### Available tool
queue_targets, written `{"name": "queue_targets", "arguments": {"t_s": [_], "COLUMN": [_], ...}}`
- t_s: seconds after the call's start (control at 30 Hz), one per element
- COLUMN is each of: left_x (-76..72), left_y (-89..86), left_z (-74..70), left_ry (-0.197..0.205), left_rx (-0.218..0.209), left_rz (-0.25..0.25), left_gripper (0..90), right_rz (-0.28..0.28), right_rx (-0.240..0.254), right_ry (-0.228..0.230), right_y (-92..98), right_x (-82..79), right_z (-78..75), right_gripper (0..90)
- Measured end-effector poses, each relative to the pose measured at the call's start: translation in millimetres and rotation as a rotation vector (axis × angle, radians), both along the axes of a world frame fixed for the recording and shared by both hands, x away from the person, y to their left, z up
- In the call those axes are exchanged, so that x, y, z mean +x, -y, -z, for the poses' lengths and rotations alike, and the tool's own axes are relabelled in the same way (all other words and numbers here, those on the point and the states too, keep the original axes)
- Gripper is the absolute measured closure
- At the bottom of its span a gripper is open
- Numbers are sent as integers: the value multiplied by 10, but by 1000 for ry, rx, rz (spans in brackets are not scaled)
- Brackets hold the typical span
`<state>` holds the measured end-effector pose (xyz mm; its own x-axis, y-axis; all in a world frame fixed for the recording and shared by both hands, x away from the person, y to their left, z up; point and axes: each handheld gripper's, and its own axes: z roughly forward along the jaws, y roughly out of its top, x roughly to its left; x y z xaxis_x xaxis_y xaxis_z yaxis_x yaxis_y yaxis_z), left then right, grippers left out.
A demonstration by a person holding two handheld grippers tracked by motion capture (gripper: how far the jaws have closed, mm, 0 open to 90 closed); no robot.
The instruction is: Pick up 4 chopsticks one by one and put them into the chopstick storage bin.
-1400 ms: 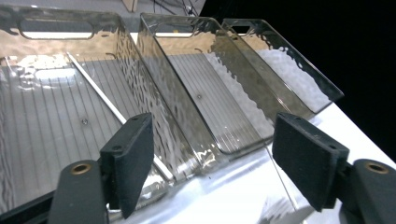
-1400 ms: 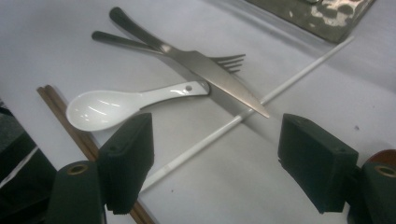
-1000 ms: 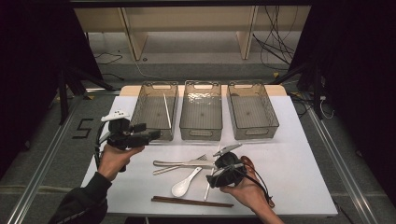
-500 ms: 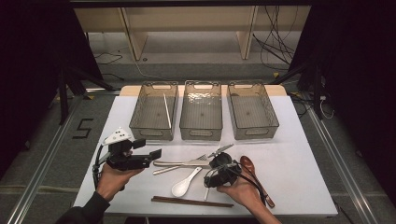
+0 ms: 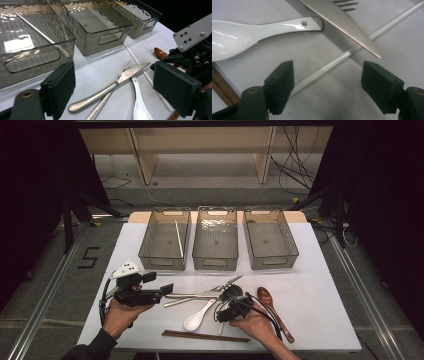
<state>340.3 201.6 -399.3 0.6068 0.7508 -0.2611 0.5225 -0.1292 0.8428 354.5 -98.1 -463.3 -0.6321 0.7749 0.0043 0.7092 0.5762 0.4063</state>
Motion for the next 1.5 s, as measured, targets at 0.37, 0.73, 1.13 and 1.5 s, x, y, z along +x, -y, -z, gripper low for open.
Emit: {"name": "queue_targets", "arguments": {"t_s": [0.37,0.73,1.13,1.5], "left_x": [-25,-32,-33,-33], "left_y": [-1,-3,-6,-1], "left_z": [21,43,51,54], "left_ry": [0,-8,-10,-11], "left_rx": [3,12,17,23], "left_rz": [7,14,16,23], "left_gripper": [166,162,162,162], "right_rz": [-8,2,9,38], "right_rx": [-37,-77,-116,-114], "right_ry": [-14,-76,-129,-182], "right_y": [1,179,339,583], "right_x": [17,42,73,113], "right_z": [47,5,-46,-72], "right_gripper": [276,392,579,712]}}
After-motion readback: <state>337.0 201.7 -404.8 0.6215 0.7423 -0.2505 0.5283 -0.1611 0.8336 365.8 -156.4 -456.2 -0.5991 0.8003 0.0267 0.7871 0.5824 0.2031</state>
